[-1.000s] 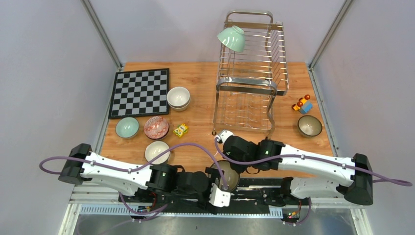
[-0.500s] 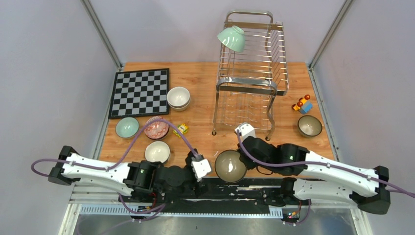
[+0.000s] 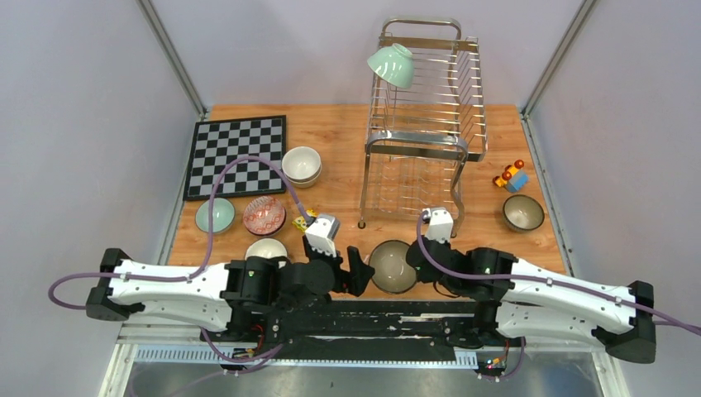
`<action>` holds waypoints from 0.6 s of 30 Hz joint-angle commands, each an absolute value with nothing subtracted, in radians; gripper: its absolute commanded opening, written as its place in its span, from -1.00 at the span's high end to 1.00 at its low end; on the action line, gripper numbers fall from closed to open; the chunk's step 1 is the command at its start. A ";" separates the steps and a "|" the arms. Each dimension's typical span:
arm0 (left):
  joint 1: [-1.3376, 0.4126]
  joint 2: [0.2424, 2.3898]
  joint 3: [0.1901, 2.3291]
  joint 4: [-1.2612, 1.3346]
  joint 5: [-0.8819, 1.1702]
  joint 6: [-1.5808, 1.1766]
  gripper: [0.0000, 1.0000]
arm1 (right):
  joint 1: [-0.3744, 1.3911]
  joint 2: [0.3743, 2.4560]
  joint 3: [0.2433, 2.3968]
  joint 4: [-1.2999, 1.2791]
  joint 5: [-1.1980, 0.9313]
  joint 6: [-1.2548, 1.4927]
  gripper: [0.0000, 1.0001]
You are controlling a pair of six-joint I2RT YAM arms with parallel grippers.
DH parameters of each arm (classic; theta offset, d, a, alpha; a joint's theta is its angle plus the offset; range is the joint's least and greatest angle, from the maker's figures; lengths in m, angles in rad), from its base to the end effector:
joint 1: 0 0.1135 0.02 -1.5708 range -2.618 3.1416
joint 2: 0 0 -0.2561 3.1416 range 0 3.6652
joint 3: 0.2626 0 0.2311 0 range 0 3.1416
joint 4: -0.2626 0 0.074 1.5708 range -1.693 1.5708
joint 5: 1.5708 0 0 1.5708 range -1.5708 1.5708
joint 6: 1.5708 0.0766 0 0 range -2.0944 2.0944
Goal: Unload the bowls from the dish rack
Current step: Place the bowl at the center of the board.
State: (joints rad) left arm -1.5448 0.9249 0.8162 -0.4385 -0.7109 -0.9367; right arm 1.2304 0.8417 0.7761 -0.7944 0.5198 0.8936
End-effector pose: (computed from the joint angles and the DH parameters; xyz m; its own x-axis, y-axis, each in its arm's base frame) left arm 0.0553 -0.2056 0.2847 -0.6066 -0.1565 -0.7795 0.4293 0.7607 -0.4868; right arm 0.0918 0.1453 0.2433 -0.7118 0.0163 -0.7022 -0.2477 0.9297 0.2726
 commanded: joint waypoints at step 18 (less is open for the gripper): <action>-1.503 1.150 0.944 -0.717 -0.865 -1.214 -0.27 | 1.244 1.027 0.988 -0.965 0.518 1.229 1.00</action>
